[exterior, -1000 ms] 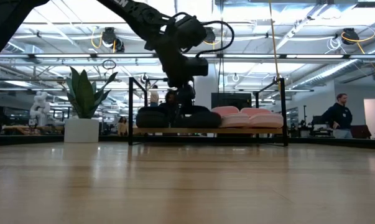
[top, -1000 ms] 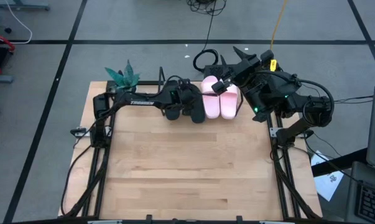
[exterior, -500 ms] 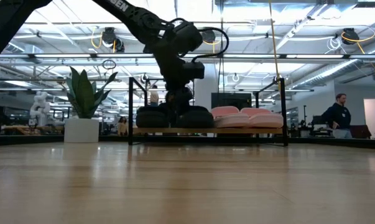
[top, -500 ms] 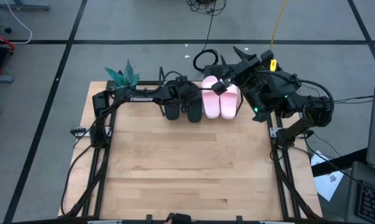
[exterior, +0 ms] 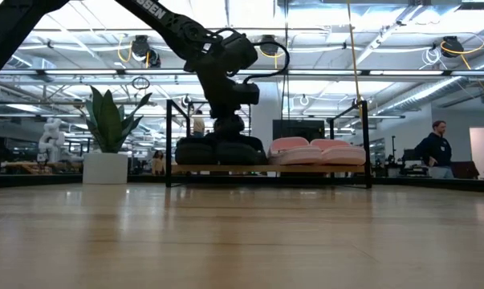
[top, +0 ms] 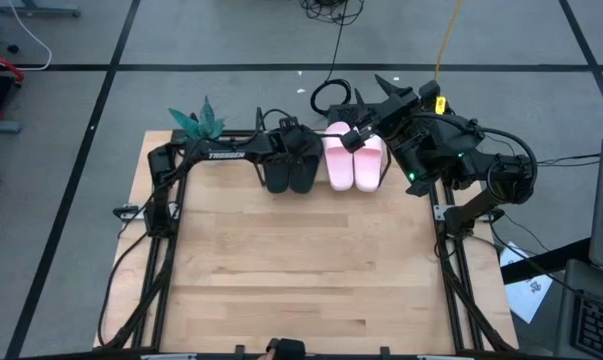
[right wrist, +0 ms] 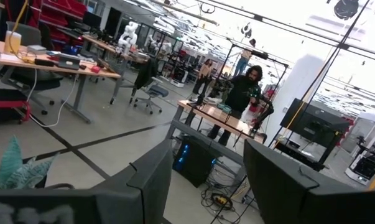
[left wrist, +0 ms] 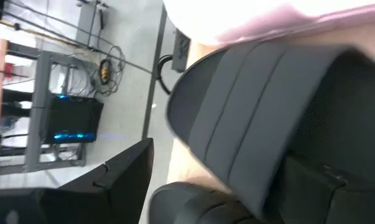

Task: Pick and place slides into the shelf
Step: Put the black slipper on the shelf

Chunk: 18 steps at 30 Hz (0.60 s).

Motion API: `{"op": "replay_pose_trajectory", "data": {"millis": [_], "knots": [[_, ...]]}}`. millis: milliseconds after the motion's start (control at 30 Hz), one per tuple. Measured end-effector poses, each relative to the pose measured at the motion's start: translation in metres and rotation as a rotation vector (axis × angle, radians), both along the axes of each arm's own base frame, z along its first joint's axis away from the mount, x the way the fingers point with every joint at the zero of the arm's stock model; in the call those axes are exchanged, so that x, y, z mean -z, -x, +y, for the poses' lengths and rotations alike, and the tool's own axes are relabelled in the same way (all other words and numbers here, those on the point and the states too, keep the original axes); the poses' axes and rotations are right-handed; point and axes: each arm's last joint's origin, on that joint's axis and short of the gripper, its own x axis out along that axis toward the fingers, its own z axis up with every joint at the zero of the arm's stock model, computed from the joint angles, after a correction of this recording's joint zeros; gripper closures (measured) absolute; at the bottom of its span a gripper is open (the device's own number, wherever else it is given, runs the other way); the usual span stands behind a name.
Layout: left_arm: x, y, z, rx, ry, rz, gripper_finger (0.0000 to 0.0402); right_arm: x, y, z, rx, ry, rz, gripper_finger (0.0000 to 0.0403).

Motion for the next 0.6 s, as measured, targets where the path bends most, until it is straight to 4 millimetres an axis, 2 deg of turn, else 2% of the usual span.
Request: {"op": "replay_pose_trajectory", "data": {"millis": [600], "knots": [[-0.001, -0.006, -0.012, 0.002, 0.023, -0.053, 0.0112, 0.0, 0.0, 0.0, -0.003, 0.0, -0.002, 0.0213]]}}
